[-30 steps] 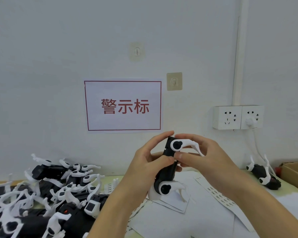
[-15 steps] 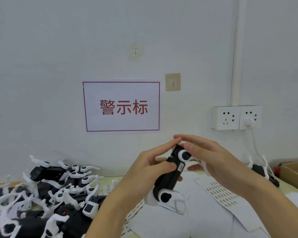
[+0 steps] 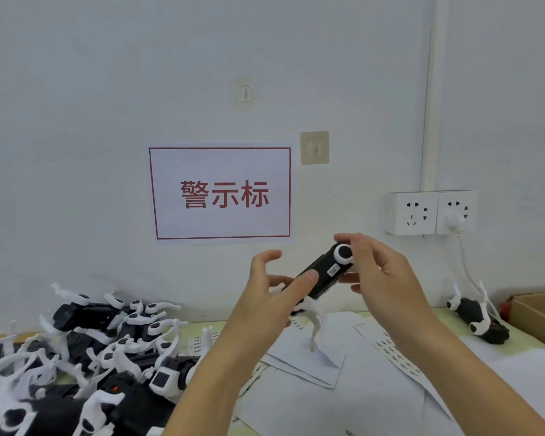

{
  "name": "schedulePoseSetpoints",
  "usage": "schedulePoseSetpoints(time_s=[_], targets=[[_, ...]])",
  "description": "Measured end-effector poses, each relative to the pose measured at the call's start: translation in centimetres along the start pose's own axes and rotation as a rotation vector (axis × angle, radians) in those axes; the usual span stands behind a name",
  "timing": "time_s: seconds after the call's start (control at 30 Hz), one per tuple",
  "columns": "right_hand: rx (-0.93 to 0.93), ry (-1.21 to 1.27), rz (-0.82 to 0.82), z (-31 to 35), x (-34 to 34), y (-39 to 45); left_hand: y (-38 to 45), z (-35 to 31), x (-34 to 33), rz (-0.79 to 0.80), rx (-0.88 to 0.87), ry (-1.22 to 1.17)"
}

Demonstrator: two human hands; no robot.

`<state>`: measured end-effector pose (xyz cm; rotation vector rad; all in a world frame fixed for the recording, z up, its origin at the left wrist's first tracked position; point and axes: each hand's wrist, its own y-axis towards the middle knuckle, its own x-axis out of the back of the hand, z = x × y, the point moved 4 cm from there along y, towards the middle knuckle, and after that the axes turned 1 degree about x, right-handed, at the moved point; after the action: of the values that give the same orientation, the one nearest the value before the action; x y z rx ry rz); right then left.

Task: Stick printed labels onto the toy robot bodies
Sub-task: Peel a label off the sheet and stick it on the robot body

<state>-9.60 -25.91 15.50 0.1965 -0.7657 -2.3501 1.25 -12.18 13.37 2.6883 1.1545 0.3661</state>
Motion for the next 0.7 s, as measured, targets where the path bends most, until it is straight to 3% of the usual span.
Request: schedulePoseSetpoints(time_s=[0.1, 0.27, 0.7], targets=[[-0.018, -0.002, -0.031, -0.1, -0.1, -0.2, -0.1, 0.4, 0.0, 0.003, 0.100, -0.196], [-0.037, -0.010, -0.012, -0.3, -0.8, -0.5, 0.2, 0.4, 0.8, -0.107, 0.086, -0.421], [-0.080, 0.051, 0.055, 0.2, -0.8, -0.5, 0.3, -0.4, 1.9, -0.317, -0.094, -0.338]])
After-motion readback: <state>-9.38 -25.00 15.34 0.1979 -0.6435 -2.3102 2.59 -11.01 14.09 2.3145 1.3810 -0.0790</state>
